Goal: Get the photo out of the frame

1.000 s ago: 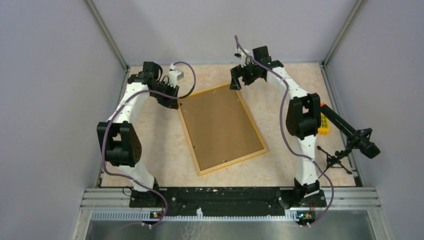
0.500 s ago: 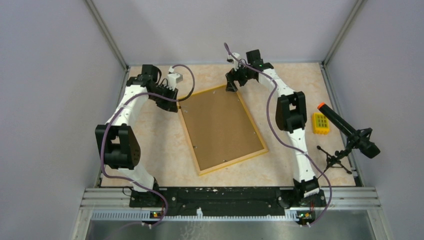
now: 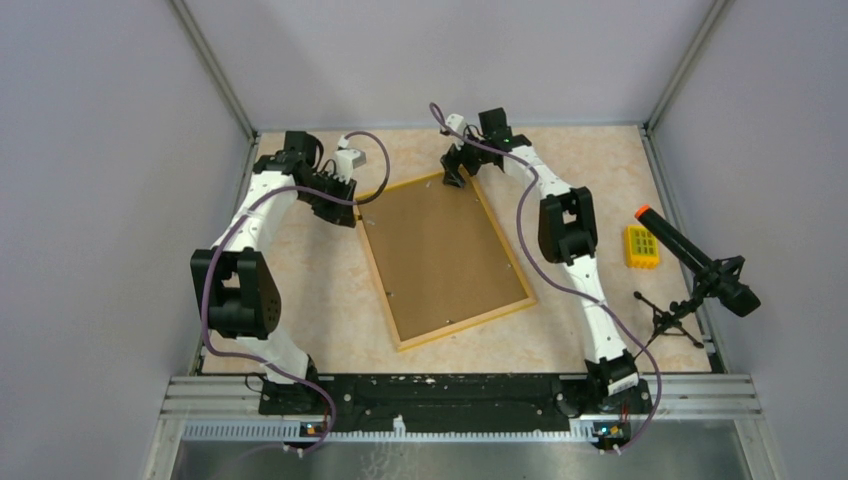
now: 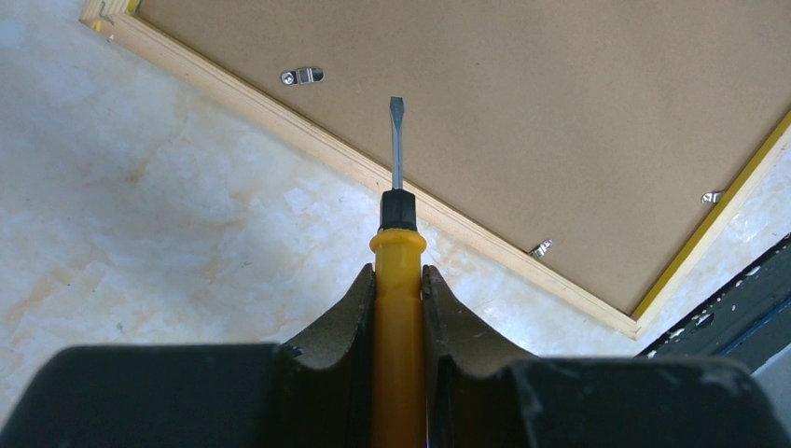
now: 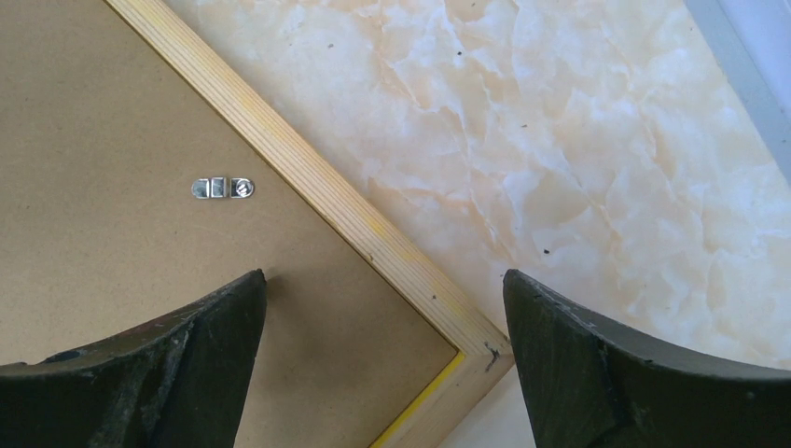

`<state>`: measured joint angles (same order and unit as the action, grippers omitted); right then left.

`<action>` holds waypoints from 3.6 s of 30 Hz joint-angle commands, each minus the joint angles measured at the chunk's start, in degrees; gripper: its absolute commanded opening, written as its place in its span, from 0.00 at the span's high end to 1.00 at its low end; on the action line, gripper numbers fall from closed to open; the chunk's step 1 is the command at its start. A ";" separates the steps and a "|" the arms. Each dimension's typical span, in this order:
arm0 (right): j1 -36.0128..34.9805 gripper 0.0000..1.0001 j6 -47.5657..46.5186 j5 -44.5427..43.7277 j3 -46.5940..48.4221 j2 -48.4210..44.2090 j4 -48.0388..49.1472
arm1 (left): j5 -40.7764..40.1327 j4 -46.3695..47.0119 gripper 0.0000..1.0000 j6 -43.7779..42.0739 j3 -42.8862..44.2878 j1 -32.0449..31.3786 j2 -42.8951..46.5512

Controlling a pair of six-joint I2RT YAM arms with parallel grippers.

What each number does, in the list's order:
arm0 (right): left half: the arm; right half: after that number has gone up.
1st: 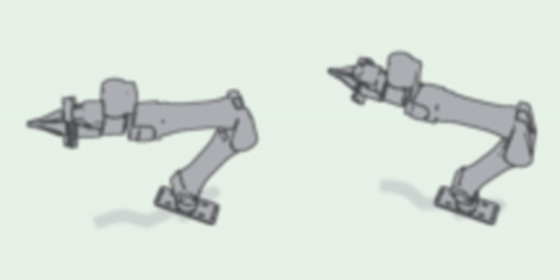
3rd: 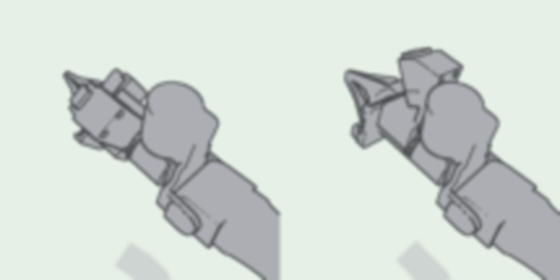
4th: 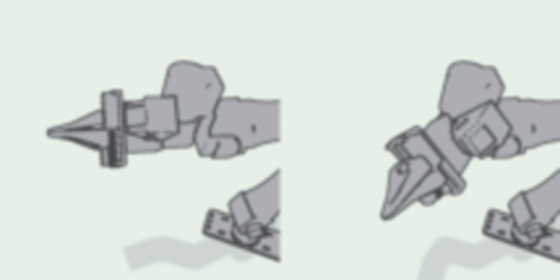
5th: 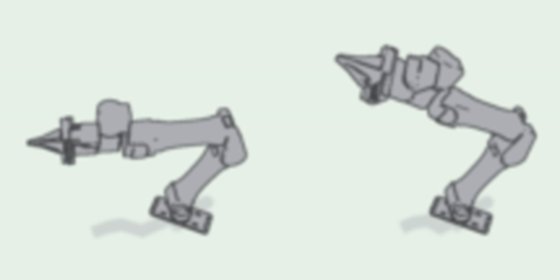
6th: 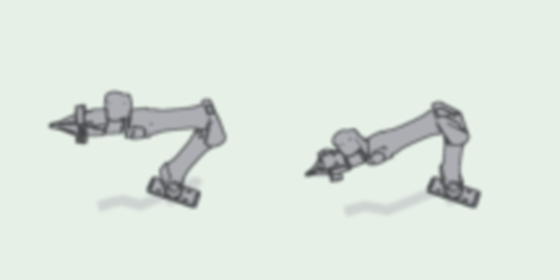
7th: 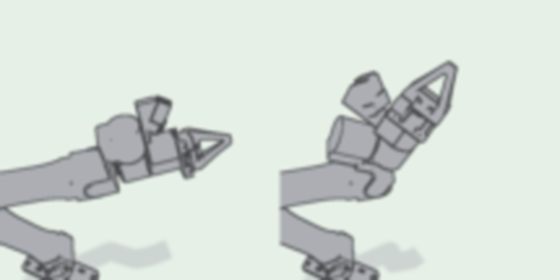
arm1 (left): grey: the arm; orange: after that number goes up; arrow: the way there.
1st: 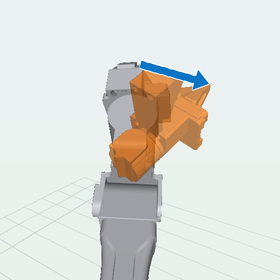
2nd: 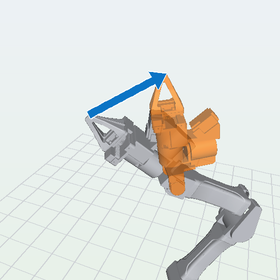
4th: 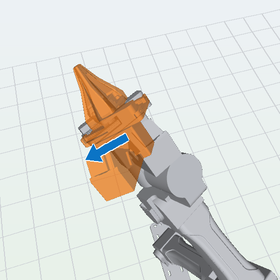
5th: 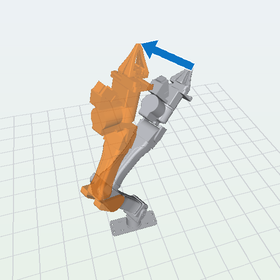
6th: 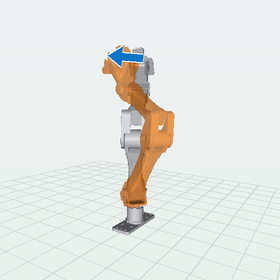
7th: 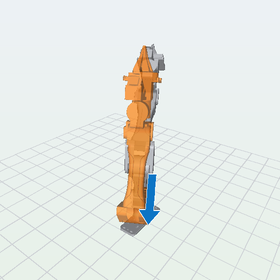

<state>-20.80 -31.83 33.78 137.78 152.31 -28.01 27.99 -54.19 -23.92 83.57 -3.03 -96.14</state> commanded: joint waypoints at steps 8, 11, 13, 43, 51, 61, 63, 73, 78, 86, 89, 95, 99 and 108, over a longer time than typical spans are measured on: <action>2.43 0.40 -13.72 -1.03 -1.78 -2.51 -16.49 | 1.23 -0.01 1.00 -0.07 -0.59 0.47 2.22; 3.86 0.47 -17.19 -2.49 -3.36 -3.56 -23.10 | 1.85 -0.66 1.00 -0.07 -0.05 0.48 1.06; 4.89 0.51 -19.12 -3.40 -3.35 -3.76 -28.01 | 2.34 -0.87 1.00 -0.17 0.09 0.46 0.54; 0.63 0.66 -18.36 -11.19 -4.55 -2.55 -32.56 | 3.30 -2.42 1.00 -1.84 0.54 0.48 0.46; 5.52 1.00 -9.75 -20.28 -2.08 -0.35 -27.93 | 2.38 -2.66 1.00 -2.66 2.45 0.48 -1.45; 9.74 1.00 -2.98 -18.77 -11.73 -8.74 -25.01 | -0.87 -2.73 1.00 -6.73 5.29 -0.14 -3.17; 9.51 1.00 -1.72 -17.36 -15.49 -11.13 -23.15 | -2.78 -2.31 1.00 -7.89 5.44 -1.07 -3.11; 8.23 1.00 3.23 -16.28 -25.37 -16.77 -19.93 | -17.85 0.47 1.00 -9.98 5.59 -8.36 -3.05; 8.23 1.00 4.69 -16.04 -28.23 -18.30 -18.96 | -19.80 4.20 1.00 -6.74 0.46 -8.49 -1.86; 8.23 1.00 4.64 -16.20 -29.74 -18.93 -18.83 | -18.99 9.47 1.00 -0.33 -4.68 -7.16 -3.29; 8.23 1.00 4.60 -16.37 -29.85 -19.02 -18.81 | -18.34 10.84 1.00 1.02 -4.54 -5.61 -4.06; 8.16 1.00 4.20 -16.63 -30.15 -19.07 -18.80 | -17.04 12.70 1.00 1.98 -5.00 -5.24 -5.93; 8.14 1.00 3.82 -16.90 -30.19 -19.14 -18.97 | -15.68 13.39 1.00 2.47 -4.62 -5.23 -7.33; 7.58 1.00 2.55 -17.58 -30.50 -18.98 -18.70 | -14.75 15.37 1.00 2.90 -4.53 -5.23 -9.35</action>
<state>-11.84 -29.58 17.87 110.85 132.68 -39.29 11.40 -41.34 -22.26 78.94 -8.19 -103.85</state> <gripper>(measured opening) 0.075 0.243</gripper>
